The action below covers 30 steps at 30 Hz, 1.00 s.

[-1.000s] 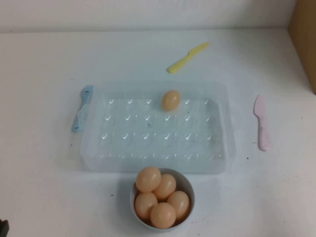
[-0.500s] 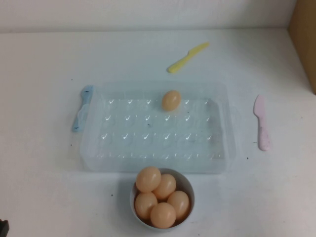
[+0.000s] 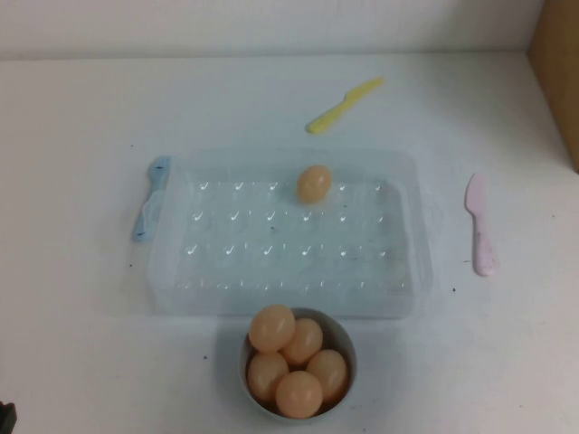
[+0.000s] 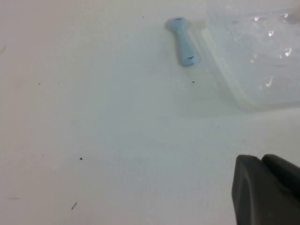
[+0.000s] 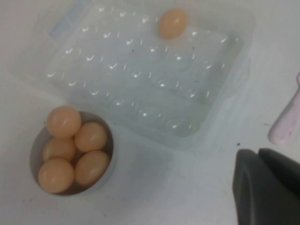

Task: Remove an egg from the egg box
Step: Pick up the egg from the plastic box

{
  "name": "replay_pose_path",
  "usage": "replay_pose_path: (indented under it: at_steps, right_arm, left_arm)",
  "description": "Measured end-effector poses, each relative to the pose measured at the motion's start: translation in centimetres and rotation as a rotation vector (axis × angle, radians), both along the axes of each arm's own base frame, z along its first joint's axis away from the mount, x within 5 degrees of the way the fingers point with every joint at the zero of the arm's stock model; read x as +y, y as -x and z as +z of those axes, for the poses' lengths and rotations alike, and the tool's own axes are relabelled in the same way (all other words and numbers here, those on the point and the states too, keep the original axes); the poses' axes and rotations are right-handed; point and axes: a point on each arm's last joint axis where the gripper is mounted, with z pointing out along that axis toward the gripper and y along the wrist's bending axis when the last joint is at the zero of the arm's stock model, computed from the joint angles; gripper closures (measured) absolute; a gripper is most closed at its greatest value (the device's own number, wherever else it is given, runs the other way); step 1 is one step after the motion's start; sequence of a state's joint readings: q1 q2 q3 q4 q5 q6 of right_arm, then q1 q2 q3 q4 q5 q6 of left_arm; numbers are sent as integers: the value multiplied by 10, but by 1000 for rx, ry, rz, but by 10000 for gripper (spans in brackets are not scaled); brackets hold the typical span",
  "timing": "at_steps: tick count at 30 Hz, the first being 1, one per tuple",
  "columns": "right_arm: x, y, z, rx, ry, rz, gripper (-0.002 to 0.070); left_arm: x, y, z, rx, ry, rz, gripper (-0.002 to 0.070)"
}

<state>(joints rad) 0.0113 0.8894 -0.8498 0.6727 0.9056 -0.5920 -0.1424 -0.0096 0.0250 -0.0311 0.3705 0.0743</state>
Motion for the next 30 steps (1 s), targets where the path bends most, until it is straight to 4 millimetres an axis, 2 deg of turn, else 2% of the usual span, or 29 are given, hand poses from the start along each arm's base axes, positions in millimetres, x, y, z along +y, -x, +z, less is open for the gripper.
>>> replay_pose_path:
  at_steps: [6,9,15,19,27,30]
  right_arm:
    - [7,-42,10,169,2,80,694]
    - [18,-62,11,224,39,117,694]
    - [54,-94,10,315,270,166,694]
    - [80,-123,8,344,399,176,694]
    - [124,-179,-3,345,420,192,694]
    - [139,-198,-17,355,431,205,694]
  left_arm:
    - [0,0,0,0,0,0,678]
    - [0,0,0,0,0,0,678]
    - [0,0,0,0,0,0,678]
    - [0,0,0,0,0,0,678]
    - [0,0,0,0,0,0,678]
    - [0,0,0,0,0,0,678]
